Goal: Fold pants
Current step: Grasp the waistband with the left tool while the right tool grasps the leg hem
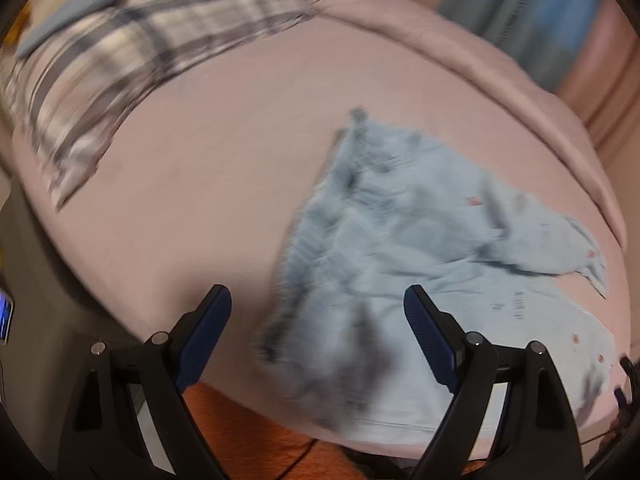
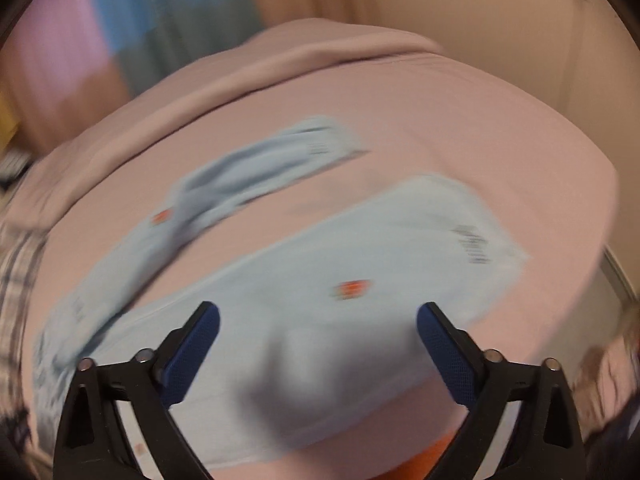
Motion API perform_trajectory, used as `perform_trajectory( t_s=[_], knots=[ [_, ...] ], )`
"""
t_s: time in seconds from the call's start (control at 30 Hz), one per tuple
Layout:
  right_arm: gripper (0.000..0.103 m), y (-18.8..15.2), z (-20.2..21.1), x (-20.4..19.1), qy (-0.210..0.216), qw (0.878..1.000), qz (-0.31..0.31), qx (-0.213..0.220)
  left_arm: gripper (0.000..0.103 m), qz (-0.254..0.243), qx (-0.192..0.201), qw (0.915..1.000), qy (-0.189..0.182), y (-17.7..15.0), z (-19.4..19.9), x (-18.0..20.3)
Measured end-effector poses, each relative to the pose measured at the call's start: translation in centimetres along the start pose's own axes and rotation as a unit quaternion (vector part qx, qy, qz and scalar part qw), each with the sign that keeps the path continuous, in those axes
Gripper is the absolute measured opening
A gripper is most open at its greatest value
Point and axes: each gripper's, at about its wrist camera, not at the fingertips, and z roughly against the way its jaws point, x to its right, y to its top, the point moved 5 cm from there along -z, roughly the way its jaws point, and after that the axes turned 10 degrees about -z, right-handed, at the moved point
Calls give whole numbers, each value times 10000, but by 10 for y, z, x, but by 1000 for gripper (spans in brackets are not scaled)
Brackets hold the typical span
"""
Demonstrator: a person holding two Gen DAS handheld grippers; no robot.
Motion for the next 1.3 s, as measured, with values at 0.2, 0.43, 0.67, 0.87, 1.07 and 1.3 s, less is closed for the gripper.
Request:
perform_trajectory(
  t_s=[0.2, 0.43, 0.67, 0.87, 1.07, 1.3],
  knots=[
    [84, 16, -12, 80, -650, 9931, -980, -23, 74, 559, -445, 9970, -298, -27, -30, -25],
    [58, 23, -39, 112, -696, 9829, -1692, -200, 14, 976, -152, 9886, -1134, -24, -25, -16],
    [6, 41, -16, 98, -321, 9845, -1724, -19, 13, 1143, 499, 9849, -1197, 5, 25, -28],
    [5, 49, 15, 94, 66, 9856, -1663, 286, 14, 693, 16, 9955, -648, 2, -1, -33],
    [5, 12, -32, 112, -806, 9829, -1643, -195, 15, 552, -298, 9970, -451, -11, -14, -44],
    [5, 26, -28, 88, -1266, 9855, -1126, 28, 19, 510, -560, 9964, -369, -4, -37, -46]
  ],
)
